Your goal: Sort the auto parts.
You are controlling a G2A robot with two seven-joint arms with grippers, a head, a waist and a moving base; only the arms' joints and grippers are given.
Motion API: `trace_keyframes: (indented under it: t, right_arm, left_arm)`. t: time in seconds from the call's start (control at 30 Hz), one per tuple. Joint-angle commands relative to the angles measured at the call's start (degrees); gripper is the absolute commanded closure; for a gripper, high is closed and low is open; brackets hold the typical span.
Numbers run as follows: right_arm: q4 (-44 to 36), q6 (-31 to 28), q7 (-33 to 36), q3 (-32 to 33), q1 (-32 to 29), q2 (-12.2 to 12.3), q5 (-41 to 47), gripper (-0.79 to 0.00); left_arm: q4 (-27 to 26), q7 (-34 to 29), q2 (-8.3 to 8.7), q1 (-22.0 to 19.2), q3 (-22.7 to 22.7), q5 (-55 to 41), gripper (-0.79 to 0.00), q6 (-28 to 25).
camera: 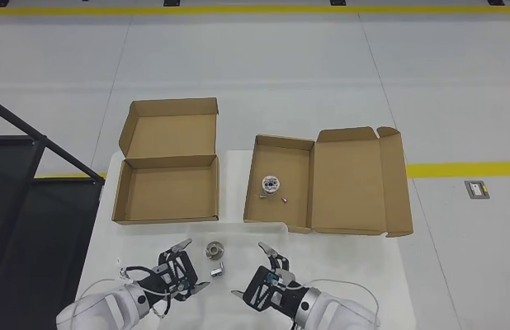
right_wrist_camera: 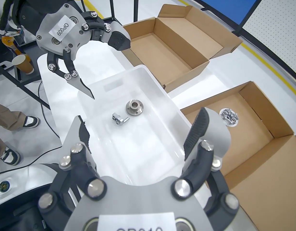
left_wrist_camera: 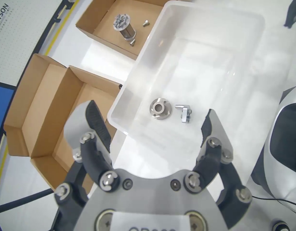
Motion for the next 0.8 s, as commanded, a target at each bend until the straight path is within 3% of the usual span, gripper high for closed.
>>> trace_keyframes:
  t: [0.0,0.6,0.77]
  right_arm:
    - [0.0,0.0,0.0,0.0,0.0,0.0,0.0,-0.785]
    - [0.0,0.0,0.0,0.0,0.0,0.0,0.0,-0.785]
    - [0.0,0.0,0.0,0.0,0.0,0.0,0.0,-0.785]
  left_arm:
    - [0.0,0.0,0.0,0.0,0.0,0.0,-0.785,0.0]
    - [0.0,0.0,0.0,0.0,0.0,0.0,-0.785,0.0]
    - [-1.7,-1.1,0.81,-1.3,1.5,6.7,-0.785,-4.9]
